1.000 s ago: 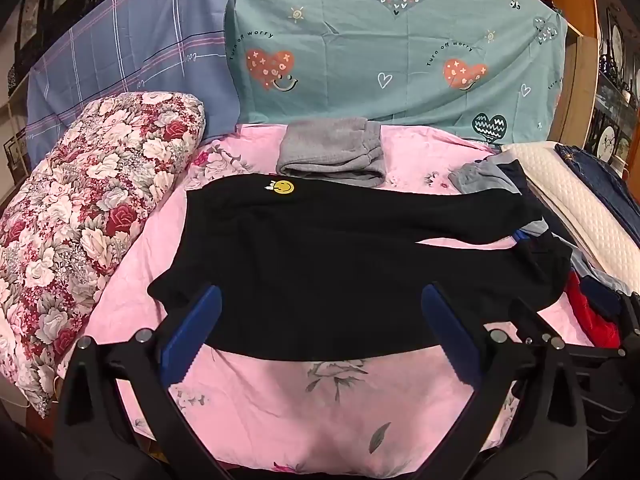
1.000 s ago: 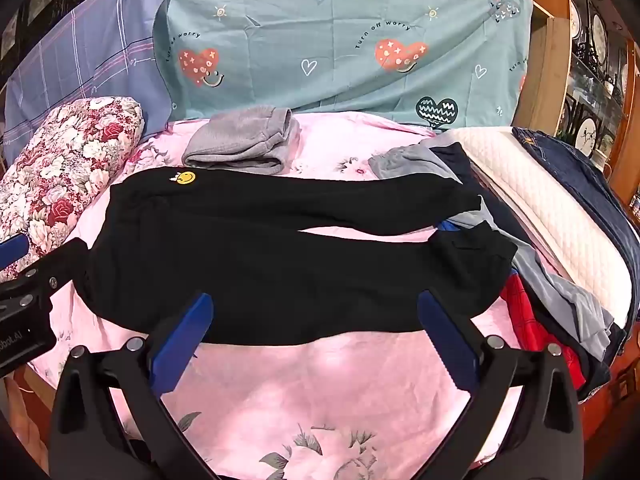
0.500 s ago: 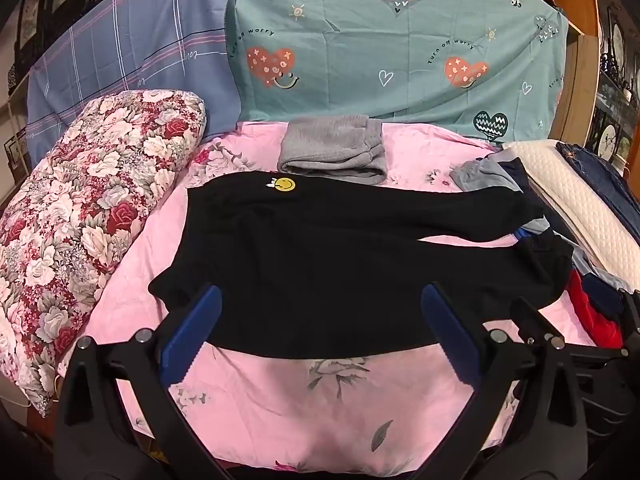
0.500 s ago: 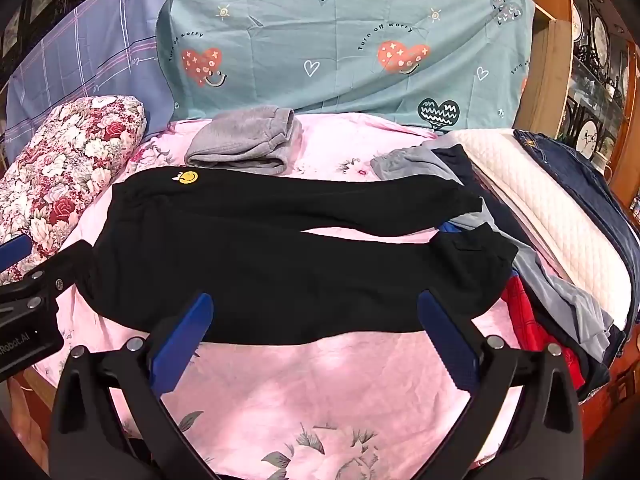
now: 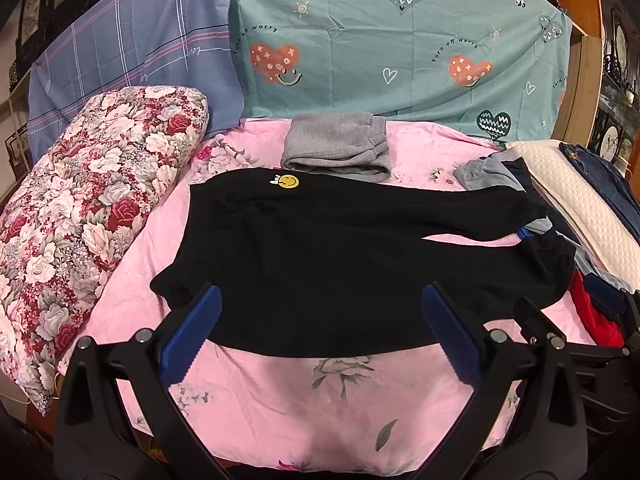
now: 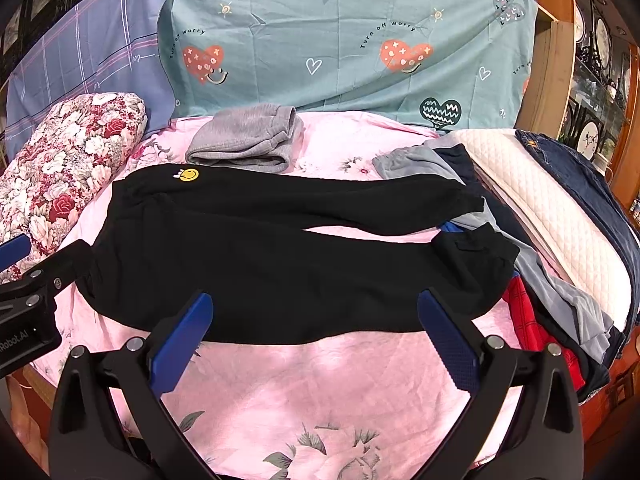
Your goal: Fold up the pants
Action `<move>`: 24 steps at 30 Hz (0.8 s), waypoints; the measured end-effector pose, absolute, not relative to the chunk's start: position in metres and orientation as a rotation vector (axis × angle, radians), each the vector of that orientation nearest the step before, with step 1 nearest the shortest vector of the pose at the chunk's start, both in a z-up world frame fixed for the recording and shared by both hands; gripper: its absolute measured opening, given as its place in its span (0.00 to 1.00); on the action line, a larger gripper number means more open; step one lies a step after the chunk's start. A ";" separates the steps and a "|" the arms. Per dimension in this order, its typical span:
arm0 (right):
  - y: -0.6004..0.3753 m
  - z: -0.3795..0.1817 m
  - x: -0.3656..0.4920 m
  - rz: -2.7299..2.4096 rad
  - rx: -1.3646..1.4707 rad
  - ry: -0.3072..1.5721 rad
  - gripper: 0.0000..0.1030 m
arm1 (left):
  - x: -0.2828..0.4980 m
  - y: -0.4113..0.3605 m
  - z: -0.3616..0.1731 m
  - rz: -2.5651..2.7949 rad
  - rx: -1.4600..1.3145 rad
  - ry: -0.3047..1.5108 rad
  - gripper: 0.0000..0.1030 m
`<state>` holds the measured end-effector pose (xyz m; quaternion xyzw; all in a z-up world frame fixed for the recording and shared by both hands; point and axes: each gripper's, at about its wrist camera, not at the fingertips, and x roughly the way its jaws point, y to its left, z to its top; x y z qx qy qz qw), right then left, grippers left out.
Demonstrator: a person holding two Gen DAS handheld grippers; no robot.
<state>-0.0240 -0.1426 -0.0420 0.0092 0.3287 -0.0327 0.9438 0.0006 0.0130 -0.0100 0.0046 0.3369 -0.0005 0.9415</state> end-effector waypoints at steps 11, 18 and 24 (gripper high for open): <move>-0.141 -0.041 -0.025 -0.066 0.012 0.663 0.99 | 0.002 0.015 -0.011 0.000 0.010 0.691 0.98; -0.139 -0.041 -0.024 -0.063 0.007 0.667 0.99 | 0.002 0.018 -0.013 0.000 0.007 0.696 0.98; -0.138 -0.041 -0.023 -0.063 0.002 0.667 0.99 | 0.003 0.022 -0.016 0.001 0.003 0.703 0.98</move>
